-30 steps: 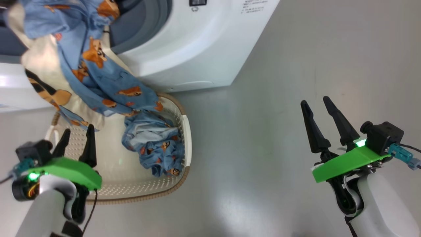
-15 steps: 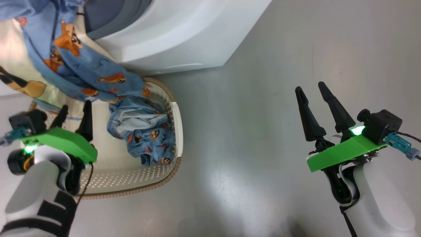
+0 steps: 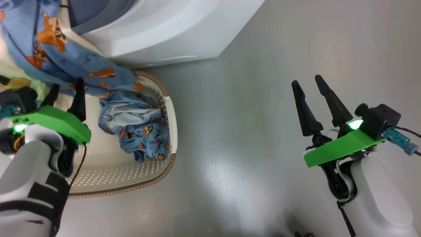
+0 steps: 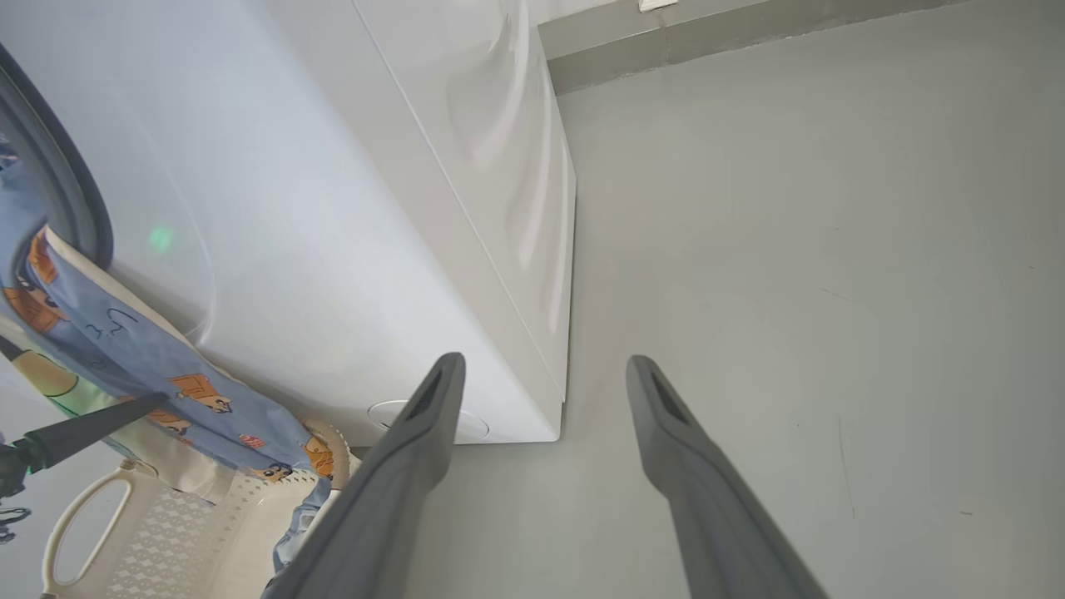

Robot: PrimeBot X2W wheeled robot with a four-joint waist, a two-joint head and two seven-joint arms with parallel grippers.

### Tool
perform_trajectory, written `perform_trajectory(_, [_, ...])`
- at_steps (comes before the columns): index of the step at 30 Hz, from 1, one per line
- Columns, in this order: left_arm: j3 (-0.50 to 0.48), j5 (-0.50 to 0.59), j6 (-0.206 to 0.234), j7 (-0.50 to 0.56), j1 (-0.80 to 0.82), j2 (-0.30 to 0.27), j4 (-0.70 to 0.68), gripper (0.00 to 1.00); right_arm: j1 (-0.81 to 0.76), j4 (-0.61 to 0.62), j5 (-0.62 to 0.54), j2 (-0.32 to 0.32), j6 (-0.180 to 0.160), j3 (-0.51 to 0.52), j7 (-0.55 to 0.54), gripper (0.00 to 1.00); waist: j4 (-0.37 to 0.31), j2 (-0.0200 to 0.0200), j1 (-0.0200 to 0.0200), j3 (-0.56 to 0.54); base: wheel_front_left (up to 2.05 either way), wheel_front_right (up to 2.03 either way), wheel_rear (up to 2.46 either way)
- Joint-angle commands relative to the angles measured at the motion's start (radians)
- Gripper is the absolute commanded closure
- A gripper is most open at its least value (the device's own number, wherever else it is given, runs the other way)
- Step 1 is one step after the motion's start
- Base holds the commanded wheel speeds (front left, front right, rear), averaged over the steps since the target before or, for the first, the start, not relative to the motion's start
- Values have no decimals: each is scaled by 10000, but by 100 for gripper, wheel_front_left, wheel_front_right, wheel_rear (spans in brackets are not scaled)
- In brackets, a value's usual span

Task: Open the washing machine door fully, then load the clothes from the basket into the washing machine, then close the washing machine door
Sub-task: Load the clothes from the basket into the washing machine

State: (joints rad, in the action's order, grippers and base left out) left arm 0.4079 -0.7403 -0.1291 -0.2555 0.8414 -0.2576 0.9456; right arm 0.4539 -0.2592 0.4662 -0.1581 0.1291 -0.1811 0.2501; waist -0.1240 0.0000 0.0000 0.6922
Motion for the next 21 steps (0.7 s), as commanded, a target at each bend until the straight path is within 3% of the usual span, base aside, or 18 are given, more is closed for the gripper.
perform_trajectory(1, [-55, -114, -15, -63, 144, -464, -118, 0, -145, 243, -138, 68, 16, -213, 117, 0, -43, 0, 0, 68, 0, 0, 0])
perform_trajectory(14, [297, -243, -15, -63, 644, -558, -314, 0, -64, 295, -159, 218, 16, -282, 117, 0, -177, 0, 0, 201, 0, 0, 0])
perform_trajectory(15, [284, -246, -15, -63, 658, -557, -344, 31, -64, 294, -162, 225, 16, -277, 117, 0, -179, 0, 0, 200, 0, 0, 0])
perform_trajectory(16, [271, -243, -15, -63, 662, -555, -378, 56, -66, 292, -167, 231, 16, -270, 117, 0, -177, 0, 0, 196, 0, 0, 0])
perform_trajectory(18, [234, -228, -15, -63, 651, -555, -427, 81, -72, 285, -174, 243, 16, -263, 117, 0, -171, 0, 0, 186, 0, 0, 0])
perform_trajectory(21, [130, -189, -15, -63, 565, -528, -541, 100, -99, 269, -179, 255, 16, -241, 117, 0, -142, 0, 0, 132, 0, 0, 0])
